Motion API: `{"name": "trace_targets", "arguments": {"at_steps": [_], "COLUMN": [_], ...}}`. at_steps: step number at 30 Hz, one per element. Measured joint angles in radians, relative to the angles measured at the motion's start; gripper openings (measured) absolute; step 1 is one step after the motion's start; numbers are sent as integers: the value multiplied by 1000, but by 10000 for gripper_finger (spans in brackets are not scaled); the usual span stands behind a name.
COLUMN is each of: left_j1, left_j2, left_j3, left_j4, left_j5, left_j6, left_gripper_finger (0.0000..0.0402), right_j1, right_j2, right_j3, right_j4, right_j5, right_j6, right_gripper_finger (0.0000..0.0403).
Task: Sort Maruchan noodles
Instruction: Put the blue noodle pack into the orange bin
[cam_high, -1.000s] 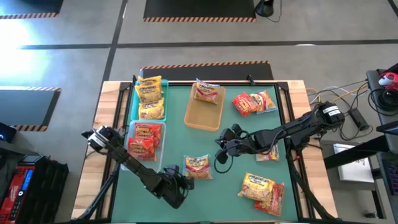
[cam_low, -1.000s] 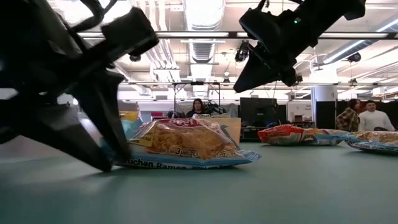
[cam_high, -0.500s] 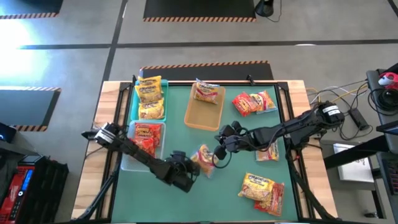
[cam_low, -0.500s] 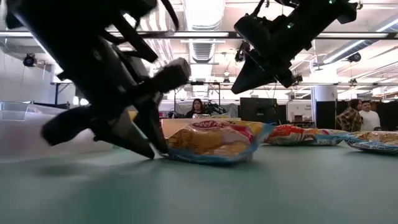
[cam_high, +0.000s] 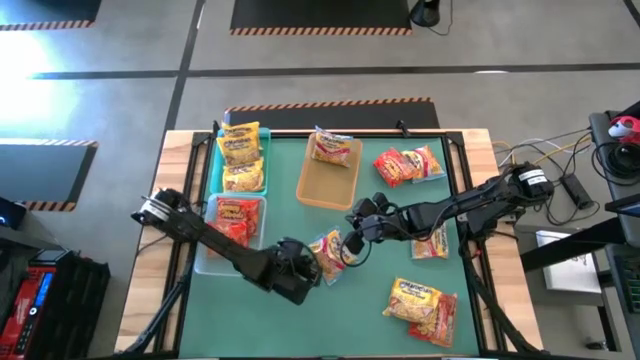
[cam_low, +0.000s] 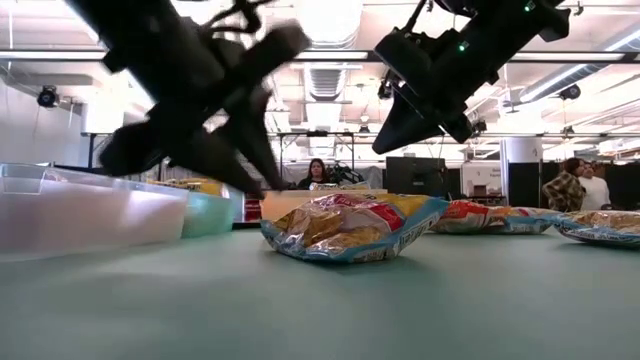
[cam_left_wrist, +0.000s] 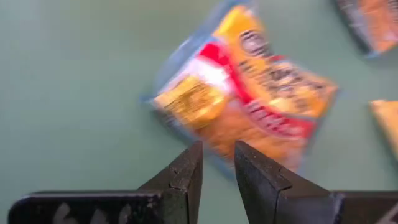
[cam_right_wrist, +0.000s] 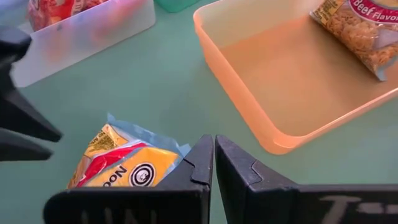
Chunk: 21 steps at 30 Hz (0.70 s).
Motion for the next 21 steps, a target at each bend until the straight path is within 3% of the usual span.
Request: {"name": "trace_targets", "arguments": {"at_steps": [11,21], "left_j1": [40,60], "left_j2": [-22,-27], "left_j3": [-16,-204], "left_j4": [144,577], "left_j5": [167,186], "left_j6": [110,80], "left_gripper_finger": [75,75], "right_j1": [-2,-2], "right_j2": [0,0], "right_j3": [-6,-7], "right_j4": [0,-1], "right_j5": [-65,-149], "right_j6": [79,137], "right_gripper_finger": [9,9]}}
